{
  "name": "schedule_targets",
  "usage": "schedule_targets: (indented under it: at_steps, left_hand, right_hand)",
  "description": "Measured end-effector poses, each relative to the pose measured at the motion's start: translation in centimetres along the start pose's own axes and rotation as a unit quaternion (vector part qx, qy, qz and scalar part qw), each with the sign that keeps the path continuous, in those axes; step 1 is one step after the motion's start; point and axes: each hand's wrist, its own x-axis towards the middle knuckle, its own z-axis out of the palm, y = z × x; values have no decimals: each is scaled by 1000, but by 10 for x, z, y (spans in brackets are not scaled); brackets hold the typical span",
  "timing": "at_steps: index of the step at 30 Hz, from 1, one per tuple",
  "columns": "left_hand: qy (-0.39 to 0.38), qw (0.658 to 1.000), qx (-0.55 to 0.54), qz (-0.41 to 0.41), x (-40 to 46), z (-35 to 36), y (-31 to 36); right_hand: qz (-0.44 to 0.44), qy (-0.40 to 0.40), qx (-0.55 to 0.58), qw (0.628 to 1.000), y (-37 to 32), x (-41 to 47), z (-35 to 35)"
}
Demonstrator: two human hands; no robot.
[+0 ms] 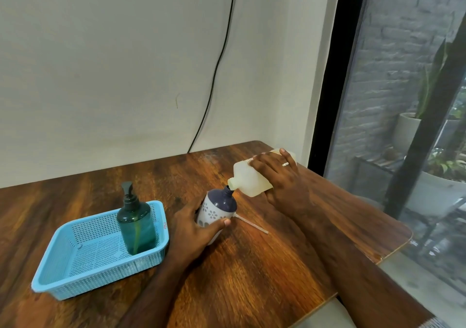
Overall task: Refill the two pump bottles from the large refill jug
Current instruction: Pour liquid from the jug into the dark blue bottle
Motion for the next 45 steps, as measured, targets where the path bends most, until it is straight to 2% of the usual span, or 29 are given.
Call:
schedule_targets:
  at_steps: [8,45]
  left_hand:
    - [-4,1000,3,-5,-1,0,0]
    - [-7,1000,-8,1,-1,-2,1]
  right_hand:
    - [3,-18,-1,1000,2,-1,2]
    - [-11,-8,-5,1000,2,1,-2]
